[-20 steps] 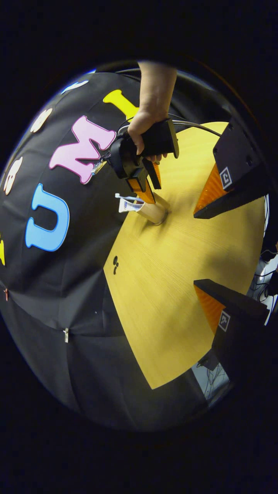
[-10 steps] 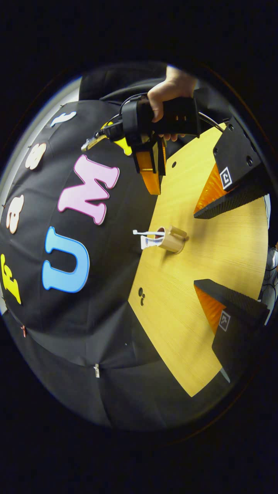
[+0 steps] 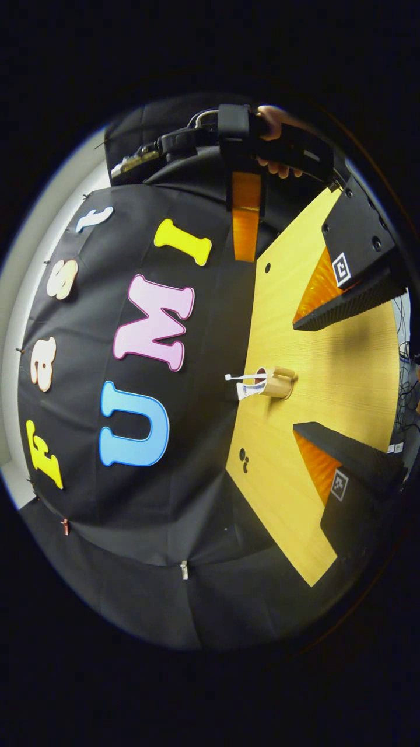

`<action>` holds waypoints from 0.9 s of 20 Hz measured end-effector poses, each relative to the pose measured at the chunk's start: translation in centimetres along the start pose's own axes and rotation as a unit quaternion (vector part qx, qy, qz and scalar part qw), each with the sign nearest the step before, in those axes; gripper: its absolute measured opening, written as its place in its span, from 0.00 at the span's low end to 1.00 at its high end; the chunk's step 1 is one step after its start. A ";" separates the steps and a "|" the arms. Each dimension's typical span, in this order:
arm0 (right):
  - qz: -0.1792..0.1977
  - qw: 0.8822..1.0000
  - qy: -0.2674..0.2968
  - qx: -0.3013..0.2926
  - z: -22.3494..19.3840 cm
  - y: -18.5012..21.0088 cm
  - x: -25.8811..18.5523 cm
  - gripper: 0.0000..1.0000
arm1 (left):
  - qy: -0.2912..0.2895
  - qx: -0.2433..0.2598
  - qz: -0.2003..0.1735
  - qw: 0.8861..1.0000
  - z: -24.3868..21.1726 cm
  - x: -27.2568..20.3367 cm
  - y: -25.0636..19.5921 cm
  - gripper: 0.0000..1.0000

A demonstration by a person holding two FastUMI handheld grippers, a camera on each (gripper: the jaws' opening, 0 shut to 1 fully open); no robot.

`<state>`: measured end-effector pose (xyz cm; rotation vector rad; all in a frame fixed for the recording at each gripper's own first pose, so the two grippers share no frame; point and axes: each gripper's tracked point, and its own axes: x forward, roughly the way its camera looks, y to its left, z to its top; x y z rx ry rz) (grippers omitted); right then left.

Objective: Put the toothbrush and toothpaste on the desktop into the cup, then pick up the cup and place it on the coaster on the desktop.

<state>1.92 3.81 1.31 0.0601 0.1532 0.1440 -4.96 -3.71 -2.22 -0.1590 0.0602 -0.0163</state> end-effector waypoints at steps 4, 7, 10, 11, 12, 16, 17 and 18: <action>-0.009 0.998 -0.039 -0.038 -0.9 0.9 -5.0 0.98 | -0.012 0.018 -0.009 1.000 0.0 -2.3 -0.3 0.98; 0.000 0.997 -0.048 -0.055 -2.7 1.5 -8.7 0.98 | -0.013 0.013 -0.012 1.000 -0.1 -3.6 -0.1 0.98; 0.002 0.998 -0.043 -0.054 -4.2 1.7 -10.2 0.98 | -0.019 0.022 -0.015 0.999 -0.1 -4.7 0.0 0.97; 0.000 0.998 -0.040 -0.051 -4.5 1.6 -10.4 0.98 | -0.020 0.027 -0.016 0.999 -0.2 -5.0 0.1 0.97; 0.003 0.998 -0.037 -0.046 -4.9 1.6 -10.6 0.98 | -0.020 0.030 -0.019 0.999 -0.3 -5.2 0.0 0.97; -0.006 0.999 -0.041 -0.034 -4.8 1.1 -11.2 0.98 | -0.017 0.033 -0.030 0.999 -0.5 -5.5 -0.4 0.98; -0.008 0.999 -0.042 -0.031 -4.7 1.0 -11.2 0.98 | -0.016 0.036 -0.032 0.999 -0.6 -5.5 -0.5 0.98; -0.008 0.999 -0.042 -0.028 -4.8 1.0 -11.2 0.98 | -0.016 0.038 -0.034 0.999 -0.6 -5.7 -0.7 0.98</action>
